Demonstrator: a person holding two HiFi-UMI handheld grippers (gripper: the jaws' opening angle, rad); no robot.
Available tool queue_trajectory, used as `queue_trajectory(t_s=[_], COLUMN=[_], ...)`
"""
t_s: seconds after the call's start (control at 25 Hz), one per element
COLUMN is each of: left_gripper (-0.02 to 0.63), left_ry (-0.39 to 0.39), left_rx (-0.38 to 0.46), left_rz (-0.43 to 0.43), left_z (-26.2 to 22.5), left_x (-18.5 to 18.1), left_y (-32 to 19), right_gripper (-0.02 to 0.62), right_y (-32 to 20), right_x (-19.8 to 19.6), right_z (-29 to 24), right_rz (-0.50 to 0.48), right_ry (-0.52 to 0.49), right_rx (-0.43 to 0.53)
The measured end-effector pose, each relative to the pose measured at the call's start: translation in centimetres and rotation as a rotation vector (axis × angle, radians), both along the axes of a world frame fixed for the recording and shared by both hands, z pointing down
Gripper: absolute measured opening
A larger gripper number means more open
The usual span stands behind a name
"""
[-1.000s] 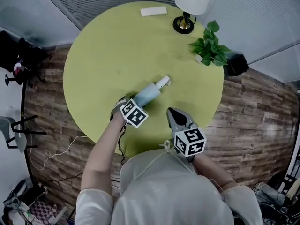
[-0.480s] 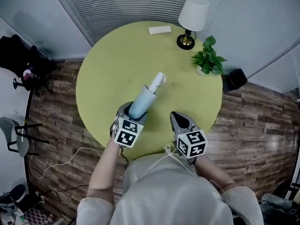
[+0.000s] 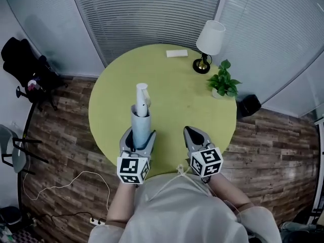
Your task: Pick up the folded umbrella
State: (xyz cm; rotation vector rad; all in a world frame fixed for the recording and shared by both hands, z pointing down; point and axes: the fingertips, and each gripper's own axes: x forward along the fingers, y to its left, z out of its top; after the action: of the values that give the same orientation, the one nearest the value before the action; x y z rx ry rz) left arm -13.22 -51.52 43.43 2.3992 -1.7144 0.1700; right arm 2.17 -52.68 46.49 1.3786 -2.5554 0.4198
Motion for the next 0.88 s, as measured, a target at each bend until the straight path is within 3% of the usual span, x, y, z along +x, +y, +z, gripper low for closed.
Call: queue_trajectory(t_s=[0.24, 0.88], left_gripper=[0.305, 0.305], left_ry=[0.003, 0.015], left_rx=[0.134, 0.1], left_rz=[-0.125, -0.117], left_z=[-2.3, -1.6], left_x=[-2.0, -1.5], left_y=[1.2, 0.5], right_gripper=[-0.002, -0.002], right_y=[0.3, 0.1], right_x=[-0.8, -0.8], right_z=[-1.7, -2.1], right_rz=[0.004, -0.016], right_ry=[-0.013, -0.007], right_rx=[0.066, 0.084])
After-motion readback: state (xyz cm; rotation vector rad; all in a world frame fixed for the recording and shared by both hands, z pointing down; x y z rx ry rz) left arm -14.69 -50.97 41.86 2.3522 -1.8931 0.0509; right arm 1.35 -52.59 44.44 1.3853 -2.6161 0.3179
